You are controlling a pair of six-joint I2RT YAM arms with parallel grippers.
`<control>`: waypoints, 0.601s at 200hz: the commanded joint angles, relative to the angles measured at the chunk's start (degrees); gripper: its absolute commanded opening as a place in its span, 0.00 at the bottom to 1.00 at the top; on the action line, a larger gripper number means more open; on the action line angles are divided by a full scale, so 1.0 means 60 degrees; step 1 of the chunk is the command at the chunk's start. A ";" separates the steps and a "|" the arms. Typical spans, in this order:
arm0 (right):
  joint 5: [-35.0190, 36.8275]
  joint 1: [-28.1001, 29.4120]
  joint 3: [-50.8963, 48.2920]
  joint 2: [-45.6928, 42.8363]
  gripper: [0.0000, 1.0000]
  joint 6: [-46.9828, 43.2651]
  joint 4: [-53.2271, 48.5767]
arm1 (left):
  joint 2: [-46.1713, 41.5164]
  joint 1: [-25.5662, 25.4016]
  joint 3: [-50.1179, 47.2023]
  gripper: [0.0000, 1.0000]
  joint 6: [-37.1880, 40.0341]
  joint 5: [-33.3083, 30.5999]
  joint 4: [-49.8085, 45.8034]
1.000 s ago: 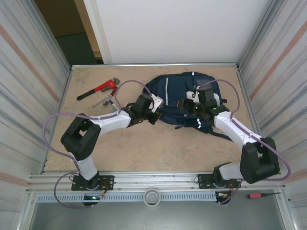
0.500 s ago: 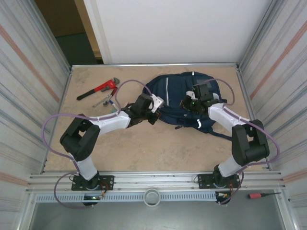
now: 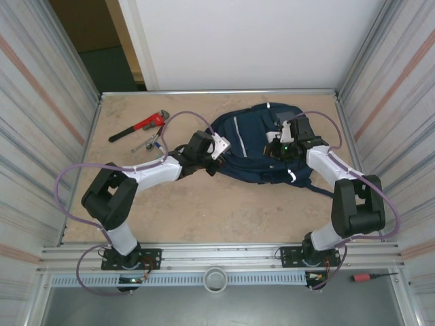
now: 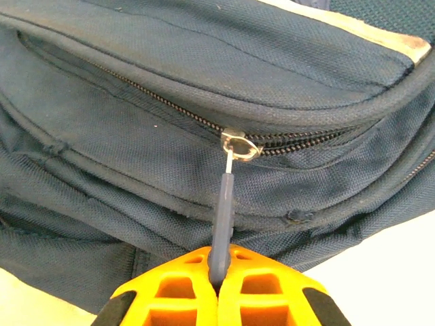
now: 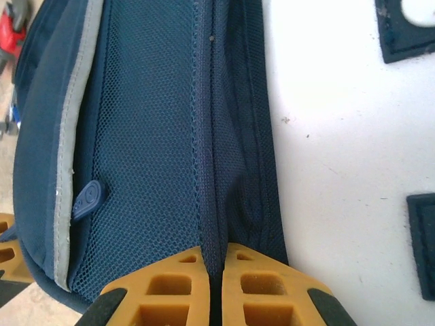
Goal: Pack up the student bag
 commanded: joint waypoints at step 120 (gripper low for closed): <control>0.1682 0.1031 -0.1908 -0.1770 0.62 0.2596 0.1476 | -0.0400 -0.1088 -0.0015 0.00 0.0353 0.1120 -0.0264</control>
